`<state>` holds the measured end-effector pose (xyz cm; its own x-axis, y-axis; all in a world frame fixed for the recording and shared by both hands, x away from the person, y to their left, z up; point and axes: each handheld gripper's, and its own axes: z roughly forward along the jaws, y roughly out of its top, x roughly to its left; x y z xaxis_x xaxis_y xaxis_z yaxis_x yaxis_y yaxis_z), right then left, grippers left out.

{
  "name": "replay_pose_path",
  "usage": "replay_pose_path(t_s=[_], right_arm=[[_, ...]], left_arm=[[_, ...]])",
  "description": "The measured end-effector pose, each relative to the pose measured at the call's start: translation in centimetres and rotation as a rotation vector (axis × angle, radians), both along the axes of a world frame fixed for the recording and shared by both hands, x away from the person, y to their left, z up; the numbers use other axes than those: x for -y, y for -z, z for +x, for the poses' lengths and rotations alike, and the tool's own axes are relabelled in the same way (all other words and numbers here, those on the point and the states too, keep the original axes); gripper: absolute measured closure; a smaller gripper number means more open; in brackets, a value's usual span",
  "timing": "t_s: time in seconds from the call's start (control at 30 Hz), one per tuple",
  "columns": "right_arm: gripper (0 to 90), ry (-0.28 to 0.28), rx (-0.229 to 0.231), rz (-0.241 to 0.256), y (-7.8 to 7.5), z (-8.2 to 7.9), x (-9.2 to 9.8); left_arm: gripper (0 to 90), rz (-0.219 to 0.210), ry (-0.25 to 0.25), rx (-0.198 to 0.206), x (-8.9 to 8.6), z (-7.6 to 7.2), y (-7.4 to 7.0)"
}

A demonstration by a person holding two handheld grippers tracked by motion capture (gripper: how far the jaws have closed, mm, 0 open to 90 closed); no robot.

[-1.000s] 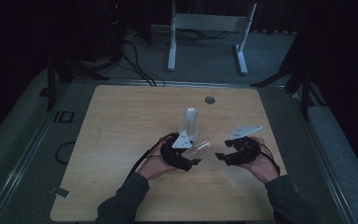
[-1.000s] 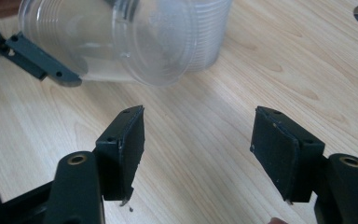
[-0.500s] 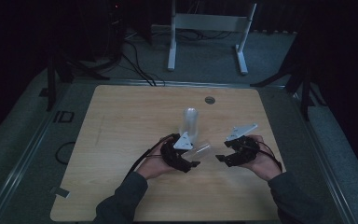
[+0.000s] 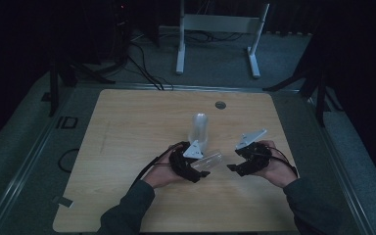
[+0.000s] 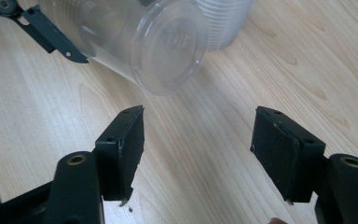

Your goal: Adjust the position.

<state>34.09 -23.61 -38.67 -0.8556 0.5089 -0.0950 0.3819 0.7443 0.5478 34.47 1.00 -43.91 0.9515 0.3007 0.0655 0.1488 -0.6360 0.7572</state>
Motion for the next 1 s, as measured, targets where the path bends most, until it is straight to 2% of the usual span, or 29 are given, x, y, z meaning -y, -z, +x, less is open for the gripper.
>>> replay_pose_path(t_s=[0.13, 0.27, 0.57, 1.0], right_arm=[[34.2, -0.035, 0.001, -0.022, -0.2, -0.1, -0.2], [34.3, -0.044, -0.001, -0.029, -0.6, -0.1, -0.3], [32.2, -0.084, -0.022, -0.080, -1.1, -0.1, -0.7], [30.5, -0.120, -0.037, -0.101, -1.2, 0.0, -1.2]], left_arm=[[28.6, 0.010, 0.013, -0.002, 0.1, -0.1, 0.1], [28.7, 0.022, 0.029, -0.009, 0.2, -0.1, 0.2], [28.7, 0.031, 0.057, -0.013, 0.5, -0.4, 0.5], [28.7, 0.038, 0.074, -0.014, 0.7, -0.6, 0.6]])
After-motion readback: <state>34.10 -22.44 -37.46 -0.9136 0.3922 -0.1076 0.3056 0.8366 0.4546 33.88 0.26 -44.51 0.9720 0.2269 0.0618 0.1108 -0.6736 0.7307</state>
